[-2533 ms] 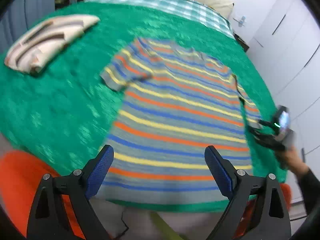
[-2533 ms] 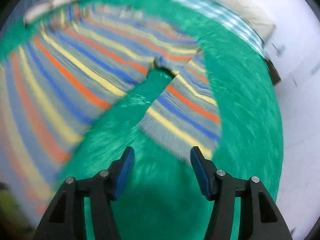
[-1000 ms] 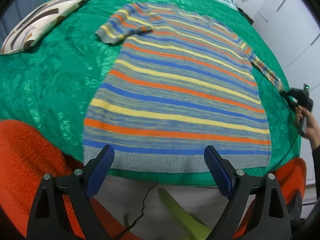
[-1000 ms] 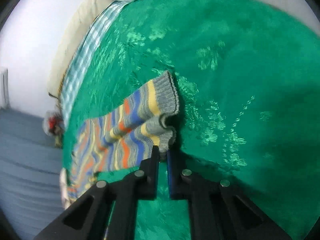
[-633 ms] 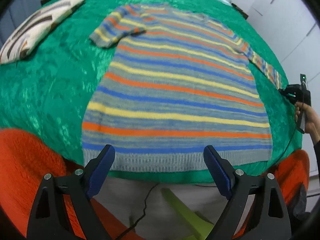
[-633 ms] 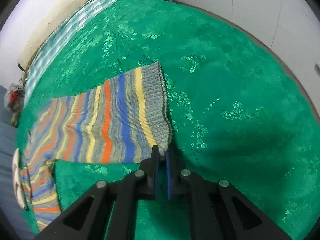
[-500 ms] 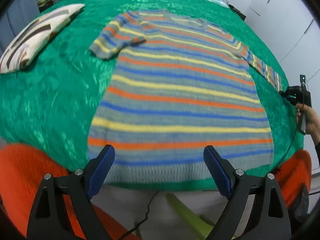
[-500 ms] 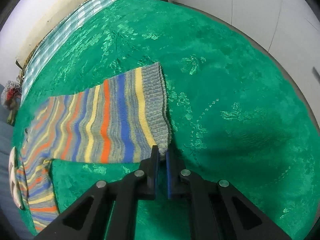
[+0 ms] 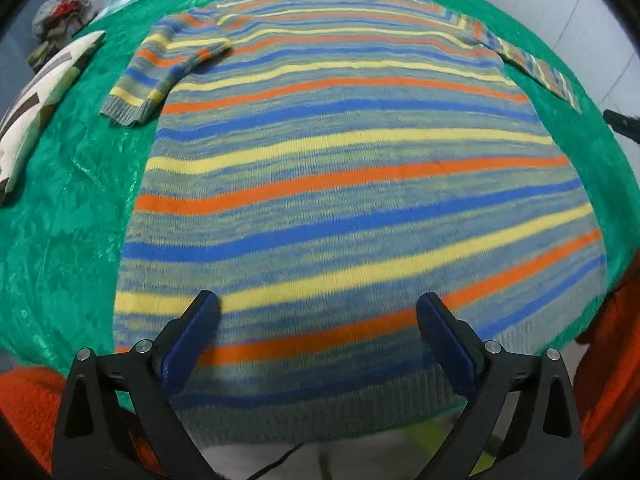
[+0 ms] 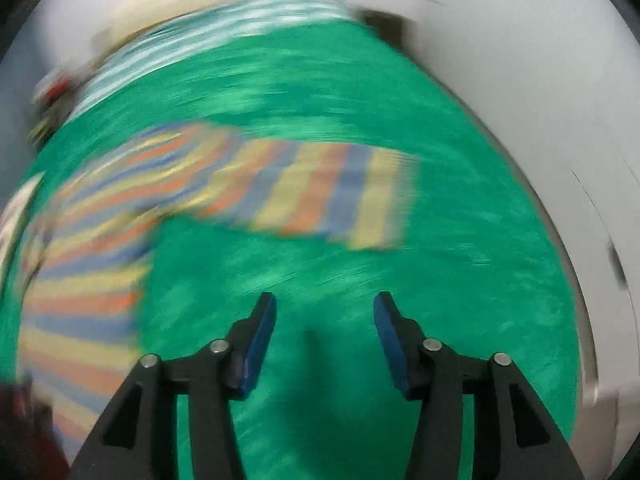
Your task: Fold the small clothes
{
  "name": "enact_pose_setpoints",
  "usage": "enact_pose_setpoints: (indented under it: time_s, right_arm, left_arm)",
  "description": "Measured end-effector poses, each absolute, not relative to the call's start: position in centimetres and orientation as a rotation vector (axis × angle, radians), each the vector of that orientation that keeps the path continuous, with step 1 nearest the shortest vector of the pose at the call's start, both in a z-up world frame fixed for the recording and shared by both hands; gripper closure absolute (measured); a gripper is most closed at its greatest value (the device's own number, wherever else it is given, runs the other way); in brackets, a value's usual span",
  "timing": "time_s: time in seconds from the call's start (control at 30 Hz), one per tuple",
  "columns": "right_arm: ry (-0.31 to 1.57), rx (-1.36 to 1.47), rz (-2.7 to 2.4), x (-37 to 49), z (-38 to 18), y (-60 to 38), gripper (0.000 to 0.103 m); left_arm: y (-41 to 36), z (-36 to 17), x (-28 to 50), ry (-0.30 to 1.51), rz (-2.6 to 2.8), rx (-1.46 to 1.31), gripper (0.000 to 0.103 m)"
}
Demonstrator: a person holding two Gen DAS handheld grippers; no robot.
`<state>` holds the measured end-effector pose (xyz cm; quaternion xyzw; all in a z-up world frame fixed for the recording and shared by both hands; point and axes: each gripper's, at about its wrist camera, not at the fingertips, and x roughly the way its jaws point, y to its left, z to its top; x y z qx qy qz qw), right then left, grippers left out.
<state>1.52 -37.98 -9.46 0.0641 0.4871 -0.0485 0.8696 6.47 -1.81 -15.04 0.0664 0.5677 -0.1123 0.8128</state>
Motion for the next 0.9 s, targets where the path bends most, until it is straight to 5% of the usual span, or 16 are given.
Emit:
enact_pose_setpoints:
  time_s: [0.27,0.47,0.63,0.7,0.9]
  right_arm:
    - [0.985,0.066,0.335,-3.4,-11.3,-21.8,0.045]
    - [1.065,-0.114,0.317,-3.0,-16.1,-19.0,0.045]
    - [1.064,-0.102,0.302,-3.3,-17.5,-19.6,0.038]
    - [1.059,-0.124,0.297,-3.6,-17.5,-19.5,0.035]
    - [1.058,-0.107,0.299,-3.5,-17.5,-19.8,0.033]
  left_arm:
    - [8.9,-6.8,11.4,1.054,-0.177,-0.256,0.004]
    - [15.6,-11.2,20.1,1.084,-0.085,-0.518,0.008]
    - [15.6,-14.7,23.8,1.056,-0.122,-0.651,0.035]
    - [15.7,-15.1,24.1,1.056,-0.102,-0.683,0.096]
    - [19.3,-8.1,26.2,0.957,0.081,-0.367,0.1]
